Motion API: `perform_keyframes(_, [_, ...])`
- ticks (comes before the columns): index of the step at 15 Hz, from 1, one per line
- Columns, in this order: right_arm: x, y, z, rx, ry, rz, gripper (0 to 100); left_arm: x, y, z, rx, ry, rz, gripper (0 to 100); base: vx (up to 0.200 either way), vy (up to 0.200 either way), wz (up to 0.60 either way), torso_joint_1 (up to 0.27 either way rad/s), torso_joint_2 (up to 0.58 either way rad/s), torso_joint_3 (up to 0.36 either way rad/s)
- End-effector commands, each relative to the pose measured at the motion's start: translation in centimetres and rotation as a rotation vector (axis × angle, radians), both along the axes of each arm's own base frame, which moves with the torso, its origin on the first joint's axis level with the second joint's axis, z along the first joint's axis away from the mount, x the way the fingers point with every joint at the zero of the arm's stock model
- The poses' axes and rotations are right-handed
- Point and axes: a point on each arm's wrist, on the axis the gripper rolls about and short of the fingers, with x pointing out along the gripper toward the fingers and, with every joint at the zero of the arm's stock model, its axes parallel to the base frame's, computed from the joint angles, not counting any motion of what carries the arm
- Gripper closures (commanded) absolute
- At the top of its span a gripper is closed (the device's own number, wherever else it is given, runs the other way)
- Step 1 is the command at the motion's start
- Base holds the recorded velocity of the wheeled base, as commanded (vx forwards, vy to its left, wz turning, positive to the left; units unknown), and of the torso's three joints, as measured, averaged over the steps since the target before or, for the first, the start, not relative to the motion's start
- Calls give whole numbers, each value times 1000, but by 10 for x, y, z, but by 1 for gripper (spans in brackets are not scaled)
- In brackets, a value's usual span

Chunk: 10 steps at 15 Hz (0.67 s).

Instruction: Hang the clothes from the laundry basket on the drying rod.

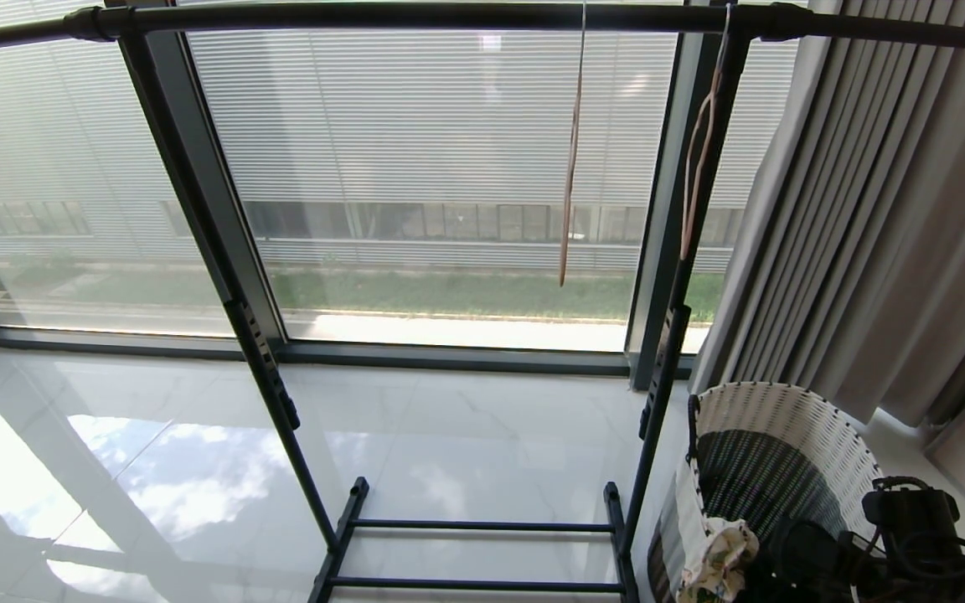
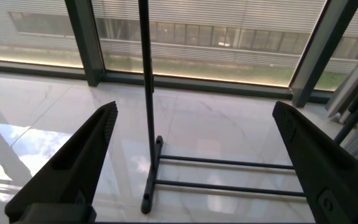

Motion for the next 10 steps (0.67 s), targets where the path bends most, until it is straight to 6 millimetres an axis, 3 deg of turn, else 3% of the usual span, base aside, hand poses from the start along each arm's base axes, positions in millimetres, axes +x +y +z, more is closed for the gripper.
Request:
perform_keyframes(1, [-6, 0, 12, 7, -32, 0, 100, 0, 0, 0, 0, 2, 1, 0, 0, 0, 0, 0, 0, 0])
perform_keyframes(10, [-29, -2, 103, 144, -295, -129, 100, 0, 0, 0, -31, 1, 2, 0, 0, 0, 0, 0, 0, 0])
